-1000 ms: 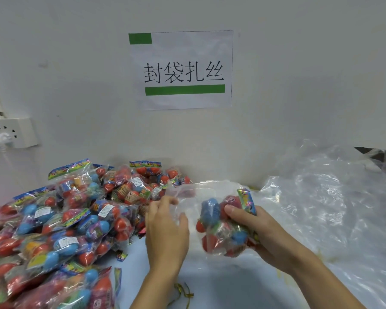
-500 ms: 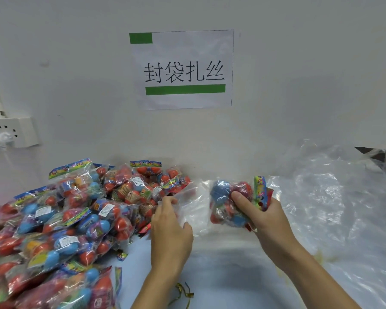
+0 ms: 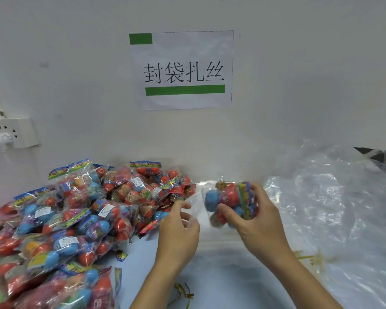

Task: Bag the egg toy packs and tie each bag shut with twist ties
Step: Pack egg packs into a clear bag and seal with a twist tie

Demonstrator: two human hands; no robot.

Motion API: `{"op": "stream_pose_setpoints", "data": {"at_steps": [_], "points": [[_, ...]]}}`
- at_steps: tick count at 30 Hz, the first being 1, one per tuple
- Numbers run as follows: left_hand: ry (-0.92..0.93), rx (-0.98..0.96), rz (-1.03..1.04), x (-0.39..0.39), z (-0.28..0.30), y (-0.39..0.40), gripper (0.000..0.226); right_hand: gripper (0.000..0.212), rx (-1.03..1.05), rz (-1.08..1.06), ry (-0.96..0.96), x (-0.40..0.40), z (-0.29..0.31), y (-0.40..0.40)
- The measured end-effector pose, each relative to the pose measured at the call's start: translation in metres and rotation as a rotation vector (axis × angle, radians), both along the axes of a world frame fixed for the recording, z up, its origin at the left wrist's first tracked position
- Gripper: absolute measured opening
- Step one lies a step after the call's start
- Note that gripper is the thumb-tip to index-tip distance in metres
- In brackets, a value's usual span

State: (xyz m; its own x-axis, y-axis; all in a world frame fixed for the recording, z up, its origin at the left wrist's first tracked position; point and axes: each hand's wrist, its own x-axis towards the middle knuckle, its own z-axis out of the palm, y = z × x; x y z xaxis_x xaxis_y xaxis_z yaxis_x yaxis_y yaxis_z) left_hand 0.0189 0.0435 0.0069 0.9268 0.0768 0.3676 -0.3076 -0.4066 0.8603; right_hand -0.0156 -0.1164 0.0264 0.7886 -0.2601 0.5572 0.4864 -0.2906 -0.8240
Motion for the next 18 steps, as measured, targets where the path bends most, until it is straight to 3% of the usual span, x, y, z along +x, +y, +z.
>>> {"op": "stream_pose_setpoints", "data": {"at_steps": [3,9,14,18], "points": [[-0.068,0.024,0.009,0.001,-0.001,0.001,0.009,0.052,-0.213,0.103,0.049,0.002,-0.006,0.001],[-0.208,-0.006,0.054,0.000,0.002,0.002,0.020,0.055,-0.479,0.160,0.130,0.001,-0.010,-0.005],[-0.357,0.108,-0.007,-0.003,0.005,-0.002,0.033,0.048,-0.569,0.024,0.157,0.004,-0.013,-0.002],[-0.465,0.192,-0.139,-0.008,0.005,-0.007,0.016,0.037,-0.534,-0.143,0.105,0.005,-0.016,0.000]]}}
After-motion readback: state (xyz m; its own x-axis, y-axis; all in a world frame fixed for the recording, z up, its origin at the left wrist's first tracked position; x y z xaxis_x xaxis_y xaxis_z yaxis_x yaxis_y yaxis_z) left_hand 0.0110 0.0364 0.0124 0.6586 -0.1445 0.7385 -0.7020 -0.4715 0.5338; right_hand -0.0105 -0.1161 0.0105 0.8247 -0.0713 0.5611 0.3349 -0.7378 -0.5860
